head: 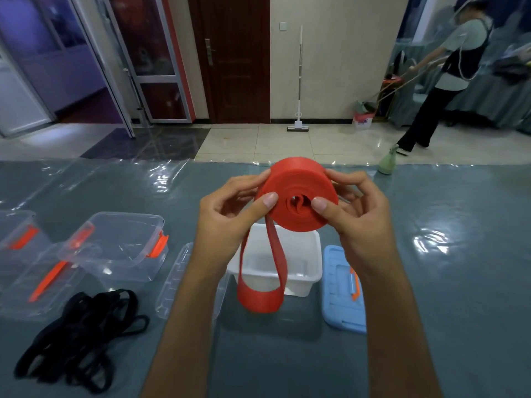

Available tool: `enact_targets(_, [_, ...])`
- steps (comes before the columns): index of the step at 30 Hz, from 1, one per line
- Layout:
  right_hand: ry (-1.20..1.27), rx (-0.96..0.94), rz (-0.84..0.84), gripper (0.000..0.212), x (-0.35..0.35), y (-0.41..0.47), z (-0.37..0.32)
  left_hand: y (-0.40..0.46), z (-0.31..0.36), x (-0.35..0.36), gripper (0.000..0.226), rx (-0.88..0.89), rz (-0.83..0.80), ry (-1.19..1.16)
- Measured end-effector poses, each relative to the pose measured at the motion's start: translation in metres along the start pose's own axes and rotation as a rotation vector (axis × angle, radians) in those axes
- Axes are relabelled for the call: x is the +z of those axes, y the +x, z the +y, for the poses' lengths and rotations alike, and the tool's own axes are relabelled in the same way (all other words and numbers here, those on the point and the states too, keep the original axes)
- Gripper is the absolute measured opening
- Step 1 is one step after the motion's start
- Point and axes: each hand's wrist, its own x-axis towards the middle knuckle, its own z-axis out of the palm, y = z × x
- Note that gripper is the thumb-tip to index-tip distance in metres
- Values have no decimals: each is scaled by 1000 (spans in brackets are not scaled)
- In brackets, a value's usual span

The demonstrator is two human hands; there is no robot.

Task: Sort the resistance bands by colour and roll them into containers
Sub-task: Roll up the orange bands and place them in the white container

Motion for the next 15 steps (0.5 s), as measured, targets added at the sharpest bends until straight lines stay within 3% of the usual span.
enact_targets(2, [26, 23, -35, 40, -2, 0, 4, 0, 3, -4, 37, 13, 4, -1])
enact_targets(6, [-210, 68, -140, 44, -8, 0, 5, -3, 1, -6, 32, 37, 59, 1])
enact_targets(10, [-157, 49, -140, 49, -2, -2, 5, -3, -2, -13, 27, 4, 56, -28])
enact_targets(15, [-72, 27, -167, 51, 0, -1, 8, -2, 6, -24, 42, -28, -8, 20])
